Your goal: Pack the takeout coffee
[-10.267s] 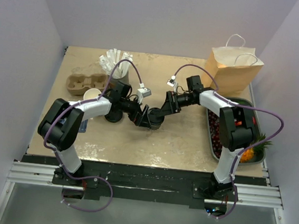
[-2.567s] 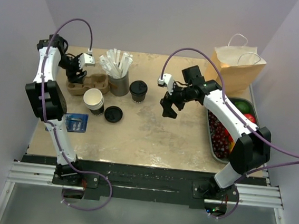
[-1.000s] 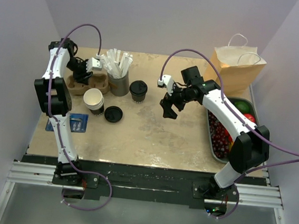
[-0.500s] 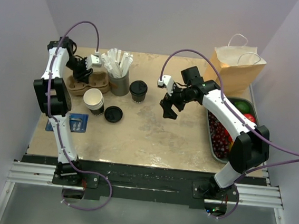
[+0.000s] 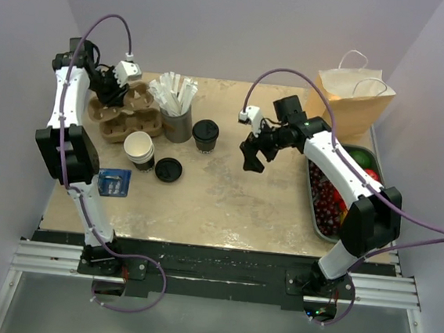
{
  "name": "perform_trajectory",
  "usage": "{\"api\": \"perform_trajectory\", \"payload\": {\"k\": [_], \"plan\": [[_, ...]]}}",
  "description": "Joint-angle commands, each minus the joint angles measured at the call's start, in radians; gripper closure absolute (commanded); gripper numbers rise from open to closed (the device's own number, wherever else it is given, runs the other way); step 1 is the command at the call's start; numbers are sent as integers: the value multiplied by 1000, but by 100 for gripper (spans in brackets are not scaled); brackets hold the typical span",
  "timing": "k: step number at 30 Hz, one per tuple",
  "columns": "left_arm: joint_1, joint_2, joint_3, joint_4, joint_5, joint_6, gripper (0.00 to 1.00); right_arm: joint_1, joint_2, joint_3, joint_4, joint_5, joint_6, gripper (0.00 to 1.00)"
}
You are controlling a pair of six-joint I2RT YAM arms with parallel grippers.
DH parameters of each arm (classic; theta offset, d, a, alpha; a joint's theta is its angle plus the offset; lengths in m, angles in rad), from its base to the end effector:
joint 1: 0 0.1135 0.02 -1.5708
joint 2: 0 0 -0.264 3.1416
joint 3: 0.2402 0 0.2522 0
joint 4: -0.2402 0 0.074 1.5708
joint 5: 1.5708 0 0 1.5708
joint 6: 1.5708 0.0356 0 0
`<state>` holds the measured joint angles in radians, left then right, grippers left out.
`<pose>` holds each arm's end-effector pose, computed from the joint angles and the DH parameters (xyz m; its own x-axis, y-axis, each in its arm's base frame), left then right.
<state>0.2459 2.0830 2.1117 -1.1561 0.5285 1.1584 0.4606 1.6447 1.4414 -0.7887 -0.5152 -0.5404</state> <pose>0.4287 0.0891 0.3160 -0.3515 0.7275 -0.5892 0.8025 0.5583 0.2105 0.3048 0.1708 0.2982 -0.3198 -0.6585 -0.6813 -0.9245 0.3743 0.0723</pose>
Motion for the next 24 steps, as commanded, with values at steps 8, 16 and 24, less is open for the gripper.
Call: {"api": "perform_trajectory", "payload": {"k": [8,16,24], "plan": [[13,-262,-39,228,-45,-377,100,-163,-40,424,334,150,371,9],[7,-449,-151,474,27,-548,100,-381,18,556,505,460,482,16],[-57,-581,-281,637,94,-578,100,-594,118,606,503,475,384,20]]}}
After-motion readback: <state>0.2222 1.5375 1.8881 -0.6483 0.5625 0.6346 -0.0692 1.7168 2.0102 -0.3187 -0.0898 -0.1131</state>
